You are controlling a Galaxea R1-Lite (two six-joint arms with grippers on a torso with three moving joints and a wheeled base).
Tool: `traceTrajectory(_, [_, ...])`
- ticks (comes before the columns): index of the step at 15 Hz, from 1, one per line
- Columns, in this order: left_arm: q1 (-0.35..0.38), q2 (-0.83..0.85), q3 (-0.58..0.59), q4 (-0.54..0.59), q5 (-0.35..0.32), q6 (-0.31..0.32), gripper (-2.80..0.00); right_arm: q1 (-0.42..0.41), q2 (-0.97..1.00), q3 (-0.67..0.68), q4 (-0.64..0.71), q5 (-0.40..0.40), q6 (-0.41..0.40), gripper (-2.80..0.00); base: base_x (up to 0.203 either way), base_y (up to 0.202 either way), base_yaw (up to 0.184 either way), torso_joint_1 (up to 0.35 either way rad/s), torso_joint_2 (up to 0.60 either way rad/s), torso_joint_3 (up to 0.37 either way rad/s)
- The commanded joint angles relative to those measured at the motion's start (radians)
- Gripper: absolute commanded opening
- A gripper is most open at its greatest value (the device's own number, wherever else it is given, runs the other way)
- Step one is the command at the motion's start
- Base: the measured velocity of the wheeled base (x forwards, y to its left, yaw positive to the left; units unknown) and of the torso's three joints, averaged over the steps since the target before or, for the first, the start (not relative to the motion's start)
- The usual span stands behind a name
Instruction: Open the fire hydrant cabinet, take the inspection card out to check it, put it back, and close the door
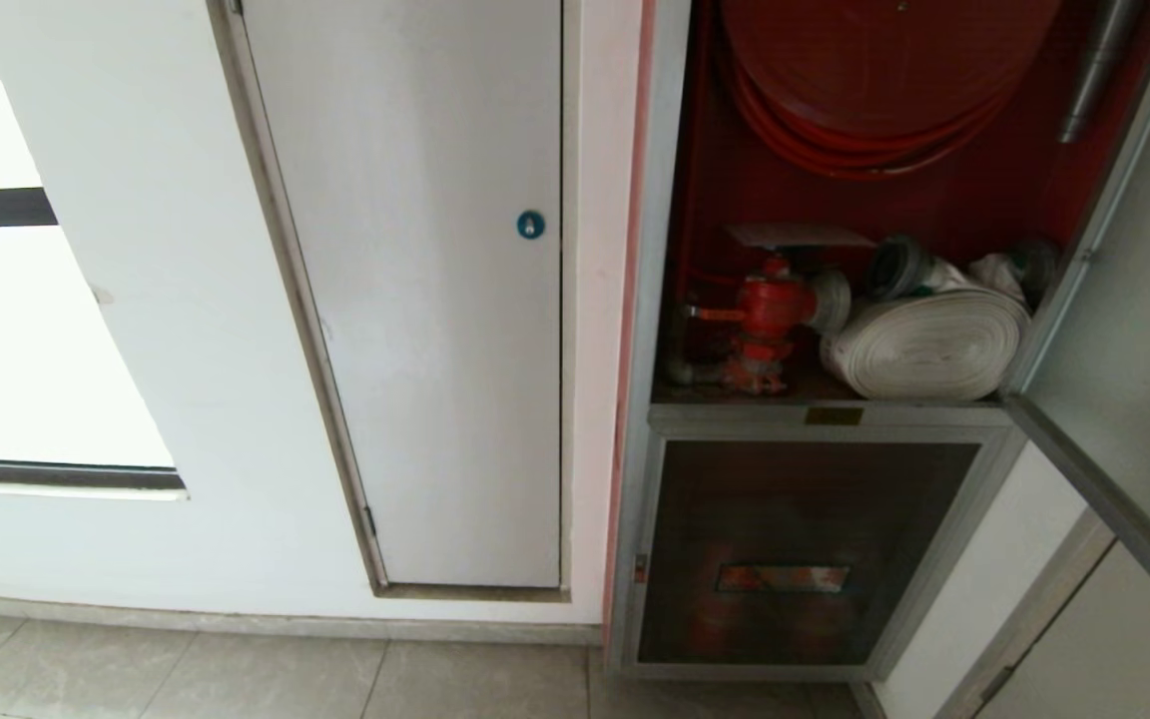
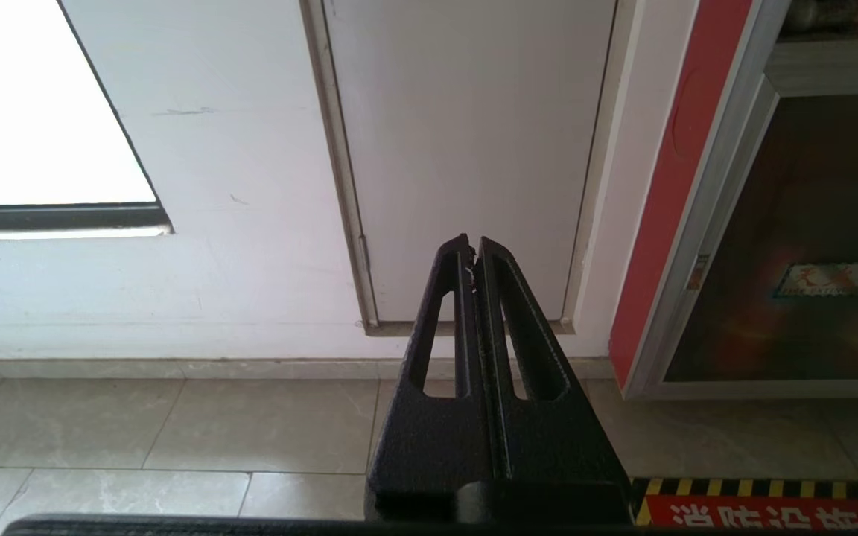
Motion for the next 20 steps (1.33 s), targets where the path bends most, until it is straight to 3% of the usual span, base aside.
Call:
traceTrajectory(1, [0.001, 0.000, 0.008, 0.000, 0.000, 0.000, -2.80, -0.018, 0.164, -0.050, -0.093, -0.067, 0.002, -2.80, 0.000, 0.000, 0.000, 0.000, 0.00, 0.000])
traceTrajectory(5, [0.000, 0.000, 0.008, 0.000, 0.000, 0.000, -2.80, -0.149, 0.432, -0.136, -0.387, -0.214, 0.002, -2.80, 0.000, 0.000, 0.000, 0.000, 0.00, 0.000])
traceTrajectory(10, [0.000, 0.000, 0.008, 0.000, 0.000, 0.000, -2.80, -0.482, 0.647, -0.258, -0.481, -0.241, 0.004, -2.80, 0.000, 0.000, 0.000, 0.000, 0.00, 0.000])
traceTrajectory(13, [0.001, 0.000, 0.008, 0.000, 0.000, 0.000, -2.80, -0.638, 0.694, -0.296, -0.542, -0.238, 0.004, -2.80, 0.000, 0.000, 0.000, 0.000, 0.00, 0.000])
traceTrajectory(18, [0.000, 0.000, 0.008, 0.000, 0.000, 0.000, -2.80, -0.757, 0.684, -0.301, -0.691, -0.245, 0.009, -2.80, 0.000, 0.000, 0.000, 0.000, 0.00, 0.000])
traceTrajectory(20, [0.000, 0.000, 0.008, 0.000, 0.000, 0.000, -2.80, -0.810, 0.681, -0.295, -0.734, -0.254, 0.079, -2.80, 0.000, 0.000, 0.000, 0.000, 0.00, 0.000])
